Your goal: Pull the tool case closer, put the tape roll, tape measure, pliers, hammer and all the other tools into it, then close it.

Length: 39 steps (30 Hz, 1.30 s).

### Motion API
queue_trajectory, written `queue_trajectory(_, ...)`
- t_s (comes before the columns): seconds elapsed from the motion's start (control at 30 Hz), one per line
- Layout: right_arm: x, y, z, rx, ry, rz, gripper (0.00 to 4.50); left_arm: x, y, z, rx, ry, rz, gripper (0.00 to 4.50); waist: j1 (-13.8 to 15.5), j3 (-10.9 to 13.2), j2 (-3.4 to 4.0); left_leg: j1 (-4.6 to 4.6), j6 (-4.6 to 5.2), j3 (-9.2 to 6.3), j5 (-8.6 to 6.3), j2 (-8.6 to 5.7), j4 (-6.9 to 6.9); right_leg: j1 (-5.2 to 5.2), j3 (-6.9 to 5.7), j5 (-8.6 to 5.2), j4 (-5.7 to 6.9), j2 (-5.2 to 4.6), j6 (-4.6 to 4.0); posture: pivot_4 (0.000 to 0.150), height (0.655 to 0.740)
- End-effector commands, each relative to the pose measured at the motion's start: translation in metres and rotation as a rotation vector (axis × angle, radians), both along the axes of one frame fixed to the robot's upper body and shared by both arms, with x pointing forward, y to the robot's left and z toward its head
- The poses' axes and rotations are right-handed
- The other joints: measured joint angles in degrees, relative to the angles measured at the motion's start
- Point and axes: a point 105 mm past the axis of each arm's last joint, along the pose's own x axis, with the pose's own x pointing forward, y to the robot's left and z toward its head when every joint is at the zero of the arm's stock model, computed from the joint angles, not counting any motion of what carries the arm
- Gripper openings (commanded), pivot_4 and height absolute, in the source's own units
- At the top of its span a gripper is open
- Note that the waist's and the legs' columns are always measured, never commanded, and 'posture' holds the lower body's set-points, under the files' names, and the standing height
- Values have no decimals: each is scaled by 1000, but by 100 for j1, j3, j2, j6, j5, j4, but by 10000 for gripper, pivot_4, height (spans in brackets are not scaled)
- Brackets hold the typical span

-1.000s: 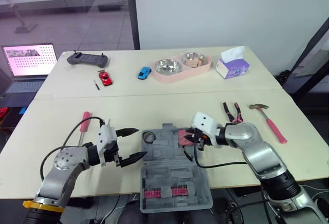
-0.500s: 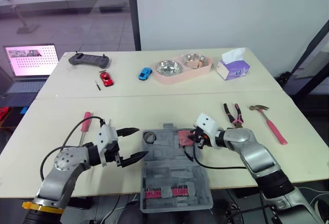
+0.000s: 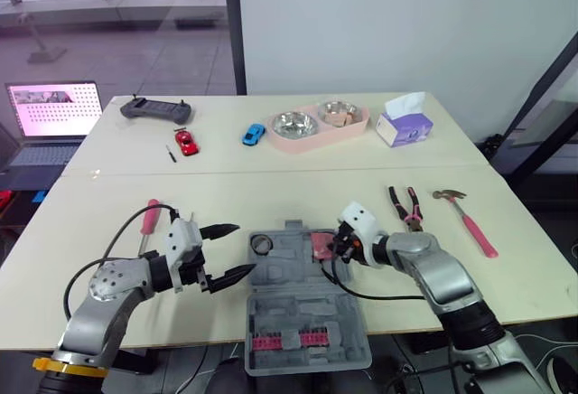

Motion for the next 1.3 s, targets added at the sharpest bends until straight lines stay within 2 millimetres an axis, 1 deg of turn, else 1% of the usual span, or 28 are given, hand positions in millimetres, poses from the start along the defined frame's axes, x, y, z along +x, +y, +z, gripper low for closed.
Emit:
queue_trajectory(0.03,-4,-4,73,72,-267,90,10683,12,35,23,-6,-62,112,45000,15,36,40,-17,1,1,1,0,2,-18,2,2,2,1,0,1500,7400)
queue_trajectory(0.07,-8,-14,88,40,-334,101,10683,14,48,27,-3,-62,150,45000,22,50,58,-22,1,1,1,-1,4,-23,2,8,3,3,10,1500,7400)
queue_trajectory(0.1,-11,-29,98,9,-380,89,10683,15,61,30,3,-58,190,45000,31,56,67,-23,1,3,1,-2,4,-24,2,14,2,5,20,1500,7400)
queue_trajectory(0.13,-14,-39,103,-12,-407,80,10683,15,70,32,7,-55,214,45000,52,56,67,-22,1,3,1,-2,2,-24,2,14,1,8,21,1500,7400)
queue_trajectory(0.17,-20,-58,109,-27,-425,37,10683,15,86,30,31,-54,270,45000,63,54,63,-22,1,0,0,0,0,-23,0,12,-3,12,21,1500,7400)
queue_trajectory(0.23,-31,-86,115,-48,-438,-28,10683,11,110,25,69,-48,348,45000,81,54,62,-22,0,-3,-1,1,-5,-18,-4,4,-9,14,17,1500,7400)
queue_trajectory(0.27,-43,-110,110,-74,-404,-84,10683,5,134,17,112,-18,415,45000,78,54,60,-21,1,-2,-1,1,-7,-16,-4,0,-11,13,16,1500,7400)
queue_trajectory(0.3,-52,-125,107,-93,-379,-117,10683,-1,150,13,138,3,456,45000,80,54,60,-21,2,-1,-3,1,-10,-16,-3,-4,-14,12,12,1500,7400)
queue_trajectory(0.33,-64,-142,100,-111,-337,-158,13102,-8,169,7,171,25,506,45000,77,55,60,-23,3,-1,-3,0,-11,-17,-4,-7,-14,12,14,1500,7400)
queue_trajectory(0.37,-75,-157,94,-117,-295,-201,16568,-14,185,3,201,49,550,45000,70,57,58,-23,7,1,-7,0,-12,-18,-3,-10,-15,12,14,1500,7400)
queue_trajectory(0.4,-89,-170,89,-88,-257,-247,19394,-22,204,-4,224,84,604,45000,67,59,58,-23,9,2,-7,1,-12,-18,-3,-12,-15,12,13,1500,7400)
queue_trajectory(0.43,-100,-183,88,-47,-235,-300,24427,-29,220,-9,240,106,655,45000,56,62,58,-22,8,3,-8,1,-12,-21,-3,-13,-15,11,11,1500,7400)
queue_trajectory(0.47,-112,-201,83,-33,-222,-365,28606,-36,236,-12,241,125,714,45000,58,64,58,-19,7,3,-8,4,-13,-21,-3,-15,-16,11,7,1500,7400)
queue_trajectory(0.5,-124,-215,77,-31,-202,-409,33585,-41,249,-15,241,143,762,45000,61,66,56,-16,7,6,-8,11,-12,-22,-3,-25,-16,10,8,1500,7400)
queue_trajectory(0.53,-132,-224,73,-37,-188,-432,38861,-44,256,-17,239,152,788,45000,59,68,56,-6,3,4,-8,25,-9,-21,-4,-25,-16,9,7,1500,7400)
queue_trajectory(0.57,-140,-237,67,-69,-179,-473,43465,-47,263,-20,261,161,809,45000,55,74,57,7,-3,3,-12,35,-9,-24,-5,-26,-19,5,7,1500,7400)
queue_trajectory(0.6,-146,-245,64,-95,-175,-489,44336,-50,269,-22,277,171,824,45000,54,75,57,21,-17,3,-21,42,-11,-21,-8,-27,-29,1,8,1500,7400)
queue_trajectory(0.67,-153,-260,61,-123,-189,-533,44336,-54,281,-24,288,184,870,45000,47,80,66,24,-25,5,-25,50,-17,-13,-28,-27,-53,-25,8,1500,7400)
queue_trajectory(0.73,-154,-263,60,-127,-199,-544,44336,-56,286,-26,286,193,888,45000,46,83,70,23,-25,14,-26,50,-22,-13,-45,-26,-61,-41,9,1500,7400)
queue_trajectory(0.8,-154,-261,57,-123,-202,-536,44336,-56,286,-27,285,193,883,45000,38,83,70,22,-38,23,-33,49,-22,-18,-47,-24,-61,-46,8,1500,7400)
queue_trajectory(0.9,-152,-255,55,-112,-206,-527,44336,-56,283,-31,269,202,873,45000,43,81,66,22,-38,32,-36,49,-22,-19,-53,-16,-58,-43,5,1500,7400)
queue_trajectory(0.93,-151,-253,54,-112,-209,-525,44336,-55,281,-33,267,203,868,45000,45,81,66,20,-35,33,-38,50,-22,-19,-55,-3,-58,-40,-16,1500,7400)
queue_trajectory(1.1,-149,-252,52,-115,-213,-527,44336,-50,272,-38,250,202,839,45000,56,81,68,2,-31,37,-40,47,-23,-18,-56,-3,-52,-38,-16,1500,7400)
queue_trajectory(1.17,-148,-247,53,-102,-219,-527,44336,-46,267,-38,242,198,816,45000,61,81,68,3,-32,37,-39,48,-22,-18,-56,-3,-52,-38,-16,1500,7400)
queue_trajectory(1.2,-147,-243,54,-84,-225,-529,44336,-43,262,-38,232,193,799,45000,63,81,68,5,-32,36,-39,49,-22,-19,-56,-3,-51,-38,-15,1500,7400)
queue_trajectory(1.23,-144,-236,55,-32,-229,-542,44336,-36,249,-37,196,180,754,45000,65,81,68,10,-32,33,-39,49,-21,-23,-57,-6,-52,-38,-11,1500,7400)
queue_trajectory(1.3,-139,-218,56,56,-238,-554,44336,-27,213,-36,143,166,618,45000,73,81,69,18,-34,29,-40,51,-21,-20,-59,-6,-52,-39,-11,1500,7400)
